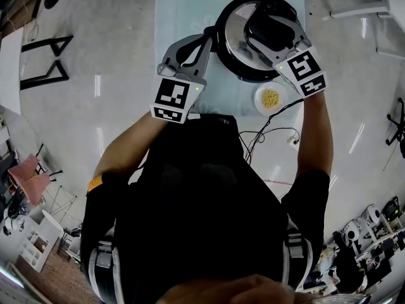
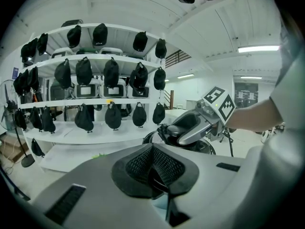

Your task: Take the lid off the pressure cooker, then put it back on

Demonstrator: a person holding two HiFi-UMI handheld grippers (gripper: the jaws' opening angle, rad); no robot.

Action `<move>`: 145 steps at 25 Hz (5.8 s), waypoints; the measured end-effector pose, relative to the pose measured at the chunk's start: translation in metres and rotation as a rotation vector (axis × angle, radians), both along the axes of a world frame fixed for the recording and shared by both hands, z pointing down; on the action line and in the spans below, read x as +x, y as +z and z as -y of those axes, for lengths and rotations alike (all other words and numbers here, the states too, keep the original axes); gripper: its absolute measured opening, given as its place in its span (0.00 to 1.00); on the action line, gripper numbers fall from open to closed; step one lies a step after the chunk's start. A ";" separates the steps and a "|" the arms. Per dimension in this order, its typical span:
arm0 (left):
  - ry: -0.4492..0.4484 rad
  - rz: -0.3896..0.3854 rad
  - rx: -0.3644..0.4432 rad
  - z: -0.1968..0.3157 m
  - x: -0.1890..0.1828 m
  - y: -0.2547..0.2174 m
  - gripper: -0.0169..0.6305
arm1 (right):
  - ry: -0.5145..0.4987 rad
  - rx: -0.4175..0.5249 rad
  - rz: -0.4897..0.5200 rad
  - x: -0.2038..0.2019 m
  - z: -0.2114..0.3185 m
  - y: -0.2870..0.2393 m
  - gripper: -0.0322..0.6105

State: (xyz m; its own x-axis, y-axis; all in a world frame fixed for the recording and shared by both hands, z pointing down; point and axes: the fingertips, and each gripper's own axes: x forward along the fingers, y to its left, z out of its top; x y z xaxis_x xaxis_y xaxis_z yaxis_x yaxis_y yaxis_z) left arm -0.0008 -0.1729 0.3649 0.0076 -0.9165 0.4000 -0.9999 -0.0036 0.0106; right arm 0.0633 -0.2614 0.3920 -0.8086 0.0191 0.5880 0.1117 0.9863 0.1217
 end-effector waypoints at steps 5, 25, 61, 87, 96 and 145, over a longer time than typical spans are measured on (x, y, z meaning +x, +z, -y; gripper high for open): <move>0.010 -0.002 0.014 -0.002 0.000 -0.008 0.04 | 0.024 0.004 0.003 0.002 -0.006 -0.006 0.50; 0.184 -0.028 0.081 -0.030 -0.002 -0.031 0.04 | 0.271 0.044 0.081 0.028 -0.053 -0.071 0.50; 0.585 -0.053 -0.010 -0.186 -0.055 0.046 0.04 | 0.832 -0.045 0.006 -0.007 -0.291 0.022 0.50; 0.444 -0.024 -0.144 -0.215 -0.088 0.146 0.04 | 0.801 -0.063 -0.048 -0.061 -0.261 0.157 0.50; 0.411 -0.026 -0.163 -0.216 -0.093 0.155 0.04 | 0.807 -0.075 -0.059 -0.061 -0.248 0.182 0.50; 0.449 -0.018 -0.022 -0.222 -0.054 0.036 0.04 | 0.917 -0.056 0.113 -0.037 -0.303 0.061 0.46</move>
State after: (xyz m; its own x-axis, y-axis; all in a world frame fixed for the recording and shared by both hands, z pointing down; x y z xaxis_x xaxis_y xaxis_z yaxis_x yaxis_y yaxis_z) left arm -0.0544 0.0487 0.4012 0.4095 -0.8120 0.4158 -0.8991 -0.4366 0.0329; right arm 0.0267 0.0412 0.4531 -0.5737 -0.6308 0.5224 -0.7251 0.6878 0.0342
